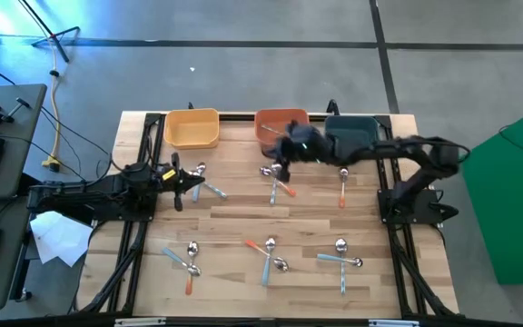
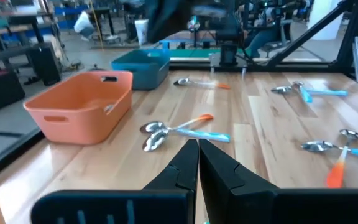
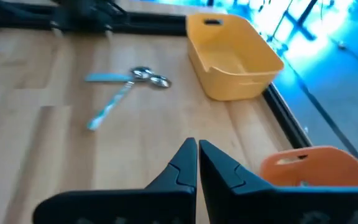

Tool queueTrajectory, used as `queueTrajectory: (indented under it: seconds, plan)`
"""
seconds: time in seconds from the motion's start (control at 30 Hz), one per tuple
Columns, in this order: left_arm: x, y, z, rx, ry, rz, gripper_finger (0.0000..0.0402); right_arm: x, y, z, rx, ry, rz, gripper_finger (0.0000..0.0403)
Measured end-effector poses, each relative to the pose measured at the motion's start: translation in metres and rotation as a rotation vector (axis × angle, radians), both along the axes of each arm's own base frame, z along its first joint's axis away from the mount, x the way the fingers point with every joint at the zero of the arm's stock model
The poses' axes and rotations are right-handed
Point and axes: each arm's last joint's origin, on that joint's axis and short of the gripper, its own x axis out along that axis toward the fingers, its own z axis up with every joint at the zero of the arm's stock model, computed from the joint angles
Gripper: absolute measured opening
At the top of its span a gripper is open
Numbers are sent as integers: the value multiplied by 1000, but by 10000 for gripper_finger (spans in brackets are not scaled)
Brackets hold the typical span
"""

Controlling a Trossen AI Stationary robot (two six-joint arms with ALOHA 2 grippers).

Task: Sort silverware by color (type)
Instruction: Put the orange spoon into the yellow bin

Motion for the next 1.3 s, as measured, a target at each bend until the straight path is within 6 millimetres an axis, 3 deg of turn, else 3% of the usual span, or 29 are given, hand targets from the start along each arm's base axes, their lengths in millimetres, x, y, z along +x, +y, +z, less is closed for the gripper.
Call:
queueTrajectory:
  seconds: [0.13,0.43,0.6,0.87,1.07,1.3]
  plan:
    - [2,0,-3,-12,37,-12,5,-21,29,-8,-28,-16,25,0]
    - [14,-4,-9,-54,104,-79,5,-50,61,-20,-91,-97,14,0]
    - [22,-10,-9,-60,112,-187,5,-52,63,-23,-124,-128,35,0]
    - [48,-16,9,-66,192,-235,5,-50,62,-16,-188,-197,41,0]
    - [79,-23,17,-15,283,-296,5,-49,60,-10,-198,-253,53,0]
    - [127,-37,11,43,416,-399,5,-49,59,-13,-190,-232,52,0]
